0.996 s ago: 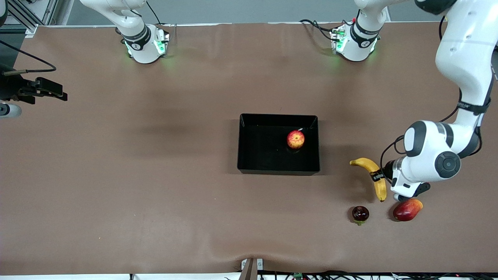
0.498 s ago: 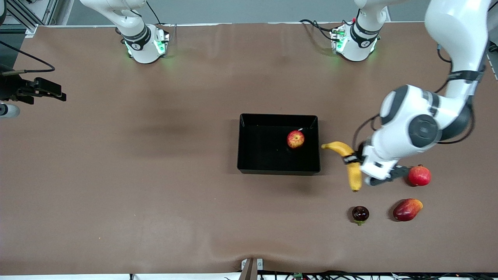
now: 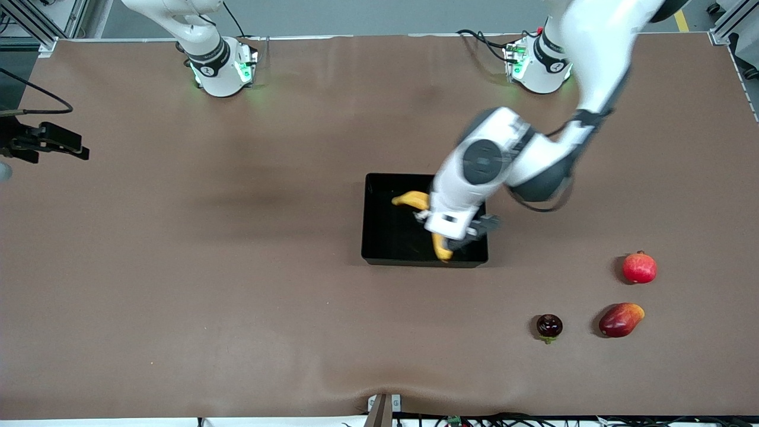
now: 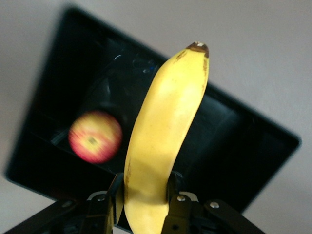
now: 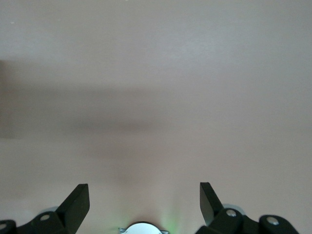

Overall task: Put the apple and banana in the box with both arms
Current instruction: 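Lower the banana into the box and open the left gripper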

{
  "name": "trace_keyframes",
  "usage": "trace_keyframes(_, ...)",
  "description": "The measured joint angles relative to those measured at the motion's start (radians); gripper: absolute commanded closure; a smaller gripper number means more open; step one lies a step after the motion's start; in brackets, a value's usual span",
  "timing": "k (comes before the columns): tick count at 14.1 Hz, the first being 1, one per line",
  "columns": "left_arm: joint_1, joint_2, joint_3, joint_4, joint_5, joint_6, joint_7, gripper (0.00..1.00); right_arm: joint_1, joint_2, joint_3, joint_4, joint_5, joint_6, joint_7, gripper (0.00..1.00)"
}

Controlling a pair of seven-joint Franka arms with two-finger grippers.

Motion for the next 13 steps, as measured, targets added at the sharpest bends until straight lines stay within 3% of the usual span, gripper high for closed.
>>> trace_keyframes(3, -0.086, 0.039, 0.03, 0.008, 0.036, -0.001, -0.086, 1.0, 0.0, -0.002, -0.002, 0.003, -0.015, 0.002, 0.0, 0.0)
trace_keyframes(13, -0.104, 0.178, 0.039, -0.018, 0.123, 0.076, -0.107, 1.0, 0.0, -0.003, 0.001, 0.004, 0.006, 0.002, 0.0, 0.0)
